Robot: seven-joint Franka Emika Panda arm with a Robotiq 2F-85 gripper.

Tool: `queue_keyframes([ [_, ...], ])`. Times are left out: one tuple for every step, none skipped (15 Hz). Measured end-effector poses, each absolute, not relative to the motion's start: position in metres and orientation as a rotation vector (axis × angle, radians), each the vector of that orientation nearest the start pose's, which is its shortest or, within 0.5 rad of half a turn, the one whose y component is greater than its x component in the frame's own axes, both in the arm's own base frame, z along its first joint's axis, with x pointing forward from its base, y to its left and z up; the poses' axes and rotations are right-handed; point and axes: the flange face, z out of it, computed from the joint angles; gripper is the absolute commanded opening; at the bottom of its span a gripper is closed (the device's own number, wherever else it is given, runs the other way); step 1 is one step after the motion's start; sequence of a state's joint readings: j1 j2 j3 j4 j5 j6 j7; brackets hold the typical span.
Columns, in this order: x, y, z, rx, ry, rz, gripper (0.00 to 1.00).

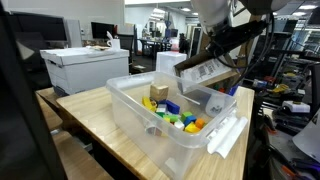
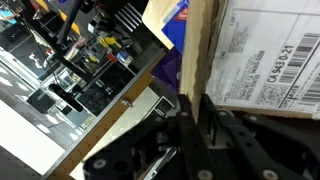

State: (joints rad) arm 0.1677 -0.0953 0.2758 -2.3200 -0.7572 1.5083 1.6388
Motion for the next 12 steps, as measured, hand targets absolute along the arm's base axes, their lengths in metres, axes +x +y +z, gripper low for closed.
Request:
queue_keyframes([
  [0.416,0.113,0.376,1.900,-0.987,0.368,0.05],
  [0.418,0.115,0.379,1.905,-0.993,0.374,0.05],
  [0.421,0.116,0.382,1.910,-0.997,0.379,0.05],
  [0.423,0.117,0.385,1.914,-1.001,0.383,0.05],
  [0.427,0.119,0.389,1.920,-1.008,0.389,0.05],
  [0.431,0.120,0.392,1.924,-1.016,0.394,0.05],
  [0.435,0.122,0.397,1.930,-1.026,0.402,0.05],
  [0.444,0.124,0.409,1.940,-1.050,0.423,0.05],
  [0.447,0.125,0.412,1.943,-1.058,0.429,0.05],
  [0.449,0.126,0.415,1.946,-1.064,0.433,0.05],
  [0.452,0.126,0.418,1.949,-1.068,0.438,0.05],
  [0.456,0.128,0.423,1.954,-1.072,0.447,0.05],
])
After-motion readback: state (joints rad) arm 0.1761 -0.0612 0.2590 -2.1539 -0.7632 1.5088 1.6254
